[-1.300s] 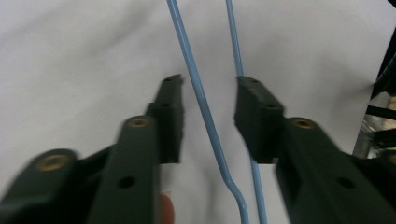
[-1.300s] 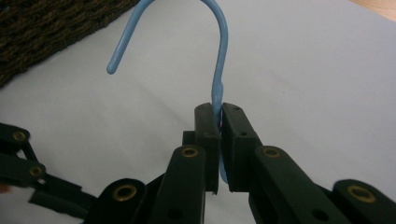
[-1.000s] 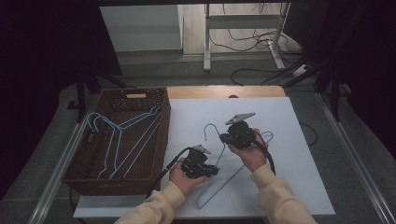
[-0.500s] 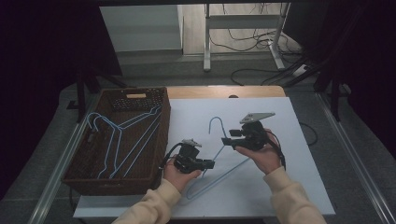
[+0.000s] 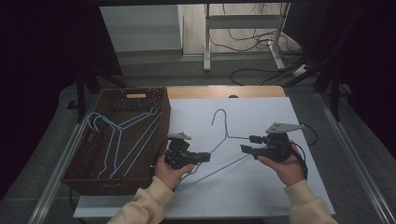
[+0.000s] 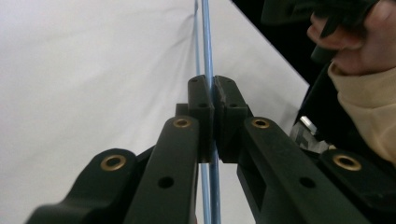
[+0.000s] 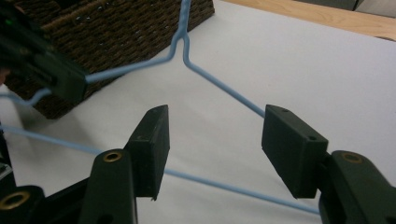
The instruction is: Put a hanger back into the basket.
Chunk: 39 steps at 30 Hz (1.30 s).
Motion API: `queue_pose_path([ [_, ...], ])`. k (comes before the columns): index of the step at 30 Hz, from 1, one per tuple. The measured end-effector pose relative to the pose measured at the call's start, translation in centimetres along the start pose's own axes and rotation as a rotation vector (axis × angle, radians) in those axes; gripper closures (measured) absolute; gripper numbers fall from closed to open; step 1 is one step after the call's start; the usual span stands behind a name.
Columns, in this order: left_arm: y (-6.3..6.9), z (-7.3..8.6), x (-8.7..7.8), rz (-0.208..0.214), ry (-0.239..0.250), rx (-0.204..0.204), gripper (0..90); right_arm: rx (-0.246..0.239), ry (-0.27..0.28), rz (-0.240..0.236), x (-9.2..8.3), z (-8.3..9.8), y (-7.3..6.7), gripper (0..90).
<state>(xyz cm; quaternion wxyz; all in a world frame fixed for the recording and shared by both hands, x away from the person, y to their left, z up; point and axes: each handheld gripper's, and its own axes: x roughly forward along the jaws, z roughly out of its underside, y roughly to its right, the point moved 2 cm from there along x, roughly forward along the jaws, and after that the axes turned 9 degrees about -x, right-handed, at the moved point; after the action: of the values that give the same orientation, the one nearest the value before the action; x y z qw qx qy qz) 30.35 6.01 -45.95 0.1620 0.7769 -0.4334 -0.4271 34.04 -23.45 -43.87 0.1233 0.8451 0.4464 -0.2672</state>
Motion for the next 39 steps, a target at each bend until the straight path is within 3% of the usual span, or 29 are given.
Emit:
queue_pose_path([
  [8,0.1,-1.1,-3.0,0.033,0.059,-0.013,86.6,0.009,0.025,0.019,-1.8,1.7,0.1,39.7],
  [10,-0.1,-1.4,-4.2,0.062,0.081,-0.023,86.6,0.013,0.02,0.02,-2.0,2.1,0.2,39.3],
  [24,-0.7,-2.2,-10.1,0.073,0.178,0.006,86.6,0.02,-0.022,0.034,-1.8,3.3,0.7,34.3],
  [25,-1.2,-2.2,-11.3,0.072,0.202,0.004,86.7,0.02,-0.026,0.036,-1.7,3.4,0.7,33.7],
  [31,-2.9,-2.0,-14.8,0.03,0.262,-0.017,86.7,0.028,-0.049,0.042,-1.3,3.8,0.9,28.6],
  [39,-5.5,-1.3,-17.6,-0.002,0.323,-0.055,86.7,0.037,-0.085,0.049,-0.8,4.2,1.0,25.0],
])
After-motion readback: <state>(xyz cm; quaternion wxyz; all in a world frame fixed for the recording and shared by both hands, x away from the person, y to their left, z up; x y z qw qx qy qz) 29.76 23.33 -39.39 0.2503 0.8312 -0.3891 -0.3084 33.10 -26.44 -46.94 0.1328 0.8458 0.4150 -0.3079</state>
